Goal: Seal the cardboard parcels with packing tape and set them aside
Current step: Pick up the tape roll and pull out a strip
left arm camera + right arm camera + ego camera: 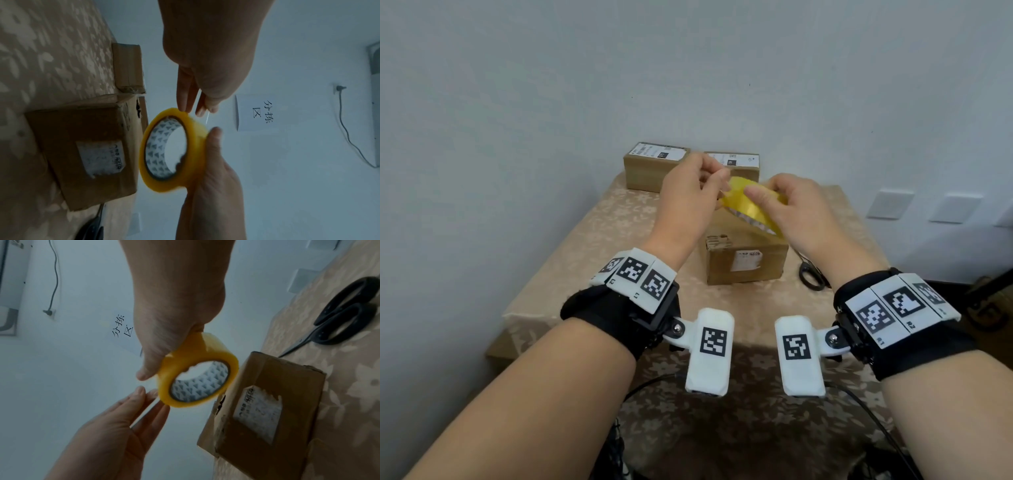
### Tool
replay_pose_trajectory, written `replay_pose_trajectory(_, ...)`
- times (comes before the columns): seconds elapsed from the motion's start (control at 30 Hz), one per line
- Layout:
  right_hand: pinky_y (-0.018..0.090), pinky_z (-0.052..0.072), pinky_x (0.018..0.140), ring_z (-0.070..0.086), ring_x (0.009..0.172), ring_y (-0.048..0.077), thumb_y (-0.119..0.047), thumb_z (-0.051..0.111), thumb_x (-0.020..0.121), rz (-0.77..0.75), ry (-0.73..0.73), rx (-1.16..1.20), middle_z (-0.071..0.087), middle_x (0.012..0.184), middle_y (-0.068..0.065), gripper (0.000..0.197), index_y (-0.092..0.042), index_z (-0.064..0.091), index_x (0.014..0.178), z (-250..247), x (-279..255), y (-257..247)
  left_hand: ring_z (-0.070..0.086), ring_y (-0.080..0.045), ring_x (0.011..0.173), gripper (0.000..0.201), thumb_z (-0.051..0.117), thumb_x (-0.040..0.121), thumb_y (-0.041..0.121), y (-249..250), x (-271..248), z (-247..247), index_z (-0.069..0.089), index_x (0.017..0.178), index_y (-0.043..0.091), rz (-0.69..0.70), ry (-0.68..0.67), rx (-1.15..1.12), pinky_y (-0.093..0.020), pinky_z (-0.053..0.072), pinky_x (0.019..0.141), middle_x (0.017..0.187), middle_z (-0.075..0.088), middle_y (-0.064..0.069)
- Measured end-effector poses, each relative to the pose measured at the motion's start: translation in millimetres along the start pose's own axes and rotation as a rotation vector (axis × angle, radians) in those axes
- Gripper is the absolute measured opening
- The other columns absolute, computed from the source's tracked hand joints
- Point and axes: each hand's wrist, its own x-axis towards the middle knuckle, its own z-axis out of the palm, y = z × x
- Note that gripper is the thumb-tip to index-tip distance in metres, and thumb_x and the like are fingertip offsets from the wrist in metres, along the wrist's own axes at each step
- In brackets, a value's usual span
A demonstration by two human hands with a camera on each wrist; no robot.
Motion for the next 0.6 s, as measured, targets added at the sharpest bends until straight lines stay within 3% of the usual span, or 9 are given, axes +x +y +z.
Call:
replay_pose_trajectory(0.1,0.026,0.033,0.051,0.043,0.055,0.010,-0.053,0.063,0.084,0.033,0.057,0.031,0.047,0.059,-0.005,0.042,-0.012,0.060,0.072,-3.4,0.4,-5.5,0.061,-0.007,0.064,0.017,0.054,0.095,0.012,0.2,-2.0,0.8,0.052,0.079,0.020,-0.079,0.051,-0.072,-0.023,0.054,0.058,0.078,0.063,-0.002)
replay_pose_trajectory(0.23,0.026,0.035,0.057,0.044,0.058,0.011,-0.046,0.069,0.083,0.072,0.010,0.122,0.049,0.064,0.001,0.046,-0.001,0.062,0.079,-5.6,1.3,-4.5,0.059,-0.010,0.060,0.013,0.052,0.096,0.013,-3.1,1.8,-4.5,0.051,0.084,0.017,-0.226,0.140,-0.183,-0.026,0.057,0.058,0.074,0.063,-0.001)
replay_pose_trajectory(0.37,0.011,0.037,0.049,0.048,0.049,-0.003,-0.035,0.069,0.084,0.119,-0.068,0.272,0.052,0.057,-0.009,0.030,-0.009,0.061,0.075,-16.5,-2.8,-5.4,0.061,-0.011,0.060,0.008,0.051,0.097,0.013,-6.8,0.1,-7.2,0.051,0.089,0.011,-0.334,0.123,-0.294,-0.027,0.057,0.060,0.077,0.062,-0.004)
replay_pose_trajectory(0.47,0.011,0.041,0.051,0.054,0.052,-0.001,-0.028,0.071,0.082,0.125,-0.119,0.390,0.058,0.053,-0.014,0.021,-0.015,0.059,0.071,-24.7,-2.9,-2.3,0.063,-0.011,0.057,0.009,0.051,0.097,0.014,-6.8,-1.6,-6.2,0.052,0.089,0.010,-0.371,0.102,-0.342,-0.027,0.057,0.060,0.079,0.061,-0.006)
replay_pose_trajectory(0.53,0.013,0.041,0.051,0.055,0.051,0.000,-0.039,0.070,0.077,0.140,-0.085,0.400,0.057,0.053,-0.013,0.030,-0.013,0.058,0.069,-26.7,-1.4,-2.8,0.065,-0.012,0.059,0.009,0.050,0.098,0.014,-7.7,-4.4,-5.2,0.052,0.090,0.010,-0.393,0.086,-0.357,-0.026,0.056,0.059,0.081,0.062,-0.007)
replay_pose_trajectory(0.6,0.017,0.039,0.051,0.050,0.049,0.005,-0.054,0.067,0.074,0.184,-0.034,0.353,0.053,0.056,-0.002,0.050,-0.006,0.056,0.071,-27.7,3.0,-4.0,0.066,-0.016,0.065,0.009,0.050,0.098,0.015,-8.1,-8.0,-2.5,0.052,0.090,0.011,-0.410,0.079,-0.331,-0.026,0.056,0.059,0.087,0.063,-0.009)
